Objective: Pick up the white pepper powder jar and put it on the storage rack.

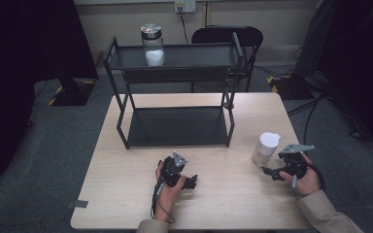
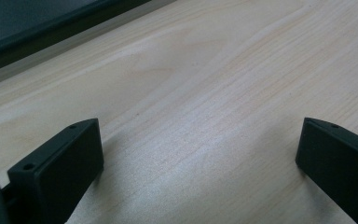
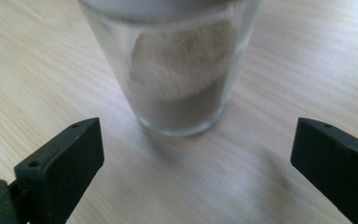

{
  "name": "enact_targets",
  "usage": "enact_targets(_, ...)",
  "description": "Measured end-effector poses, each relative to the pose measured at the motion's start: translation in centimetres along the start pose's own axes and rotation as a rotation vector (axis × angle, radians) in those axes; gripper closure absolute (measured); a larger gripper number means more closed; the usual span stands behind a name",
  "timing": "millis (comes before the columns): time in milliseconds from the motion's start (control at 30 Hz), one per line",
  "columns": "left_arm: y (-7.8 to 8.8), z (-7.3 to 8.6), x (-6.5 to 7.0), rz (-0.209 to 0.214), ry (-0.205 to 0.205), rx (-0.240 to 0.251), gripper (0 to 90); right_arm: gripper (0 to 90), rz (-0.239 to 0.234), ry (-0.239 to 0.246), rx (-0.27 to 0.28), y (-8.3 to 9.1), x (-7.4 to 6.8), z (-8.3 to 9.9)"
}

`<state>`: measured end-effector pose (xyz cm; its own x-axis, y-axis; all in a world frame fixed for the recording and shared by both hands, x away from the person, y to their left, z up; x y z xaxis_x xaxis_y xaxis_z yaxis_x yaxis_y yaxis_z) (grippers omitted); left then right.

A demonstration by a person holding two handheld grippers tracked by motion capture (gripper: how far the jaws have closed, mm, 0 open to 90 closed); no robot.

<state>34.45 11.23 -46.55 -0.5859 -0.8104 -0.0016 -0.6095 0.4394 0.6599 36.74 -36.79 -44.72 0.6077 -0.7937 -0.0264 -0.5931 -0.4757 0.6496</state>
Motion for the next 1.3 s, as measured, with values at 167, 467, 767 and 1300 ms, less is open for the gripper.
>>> enact_targets(167, 0.0, 0.0, 0.0, 0.0, 0.0, 0.0, 0.0, 2.7, 0.013, -0.001, 0.029, -0.1, -0.5, -0.9)
enact_targets(467, 0.0, 0.0, 0.0, 0.0, 0.0, 0.0, 0.0, 11.2, 0.004, 0.007, 0.108, -0.7, -0.8, -1.8)
enact_targets(767, 0.0, 0.0, 0.0, 0.0, 0.0, 0.0, 0.0, 29.9, 0.022, 0.022, 0.165, -1.3, -1.7, -2.7)
enact_targets(1300, 0.0, 0.0, 0.0, 0.0, 0.0, 0.0, 0.0, 30.3, -0.029, 0.08, 0.116, -1.7, -3.9, -5.0)
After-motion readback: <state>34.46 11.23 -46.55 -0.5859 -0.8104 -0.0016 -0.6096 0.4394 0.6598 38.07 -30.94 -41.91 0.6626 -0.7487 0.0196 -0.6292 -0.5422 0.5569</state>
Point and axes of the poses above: each handheld gripper's, and its own axes: y roughly backward along the jaws, z roughly out of its underside, x roughly to its right, the point moved 7 cm from there along -y, roughly forward along the jaws, and after that the axes turned 2 degrees about x, right-handed, at the moved point
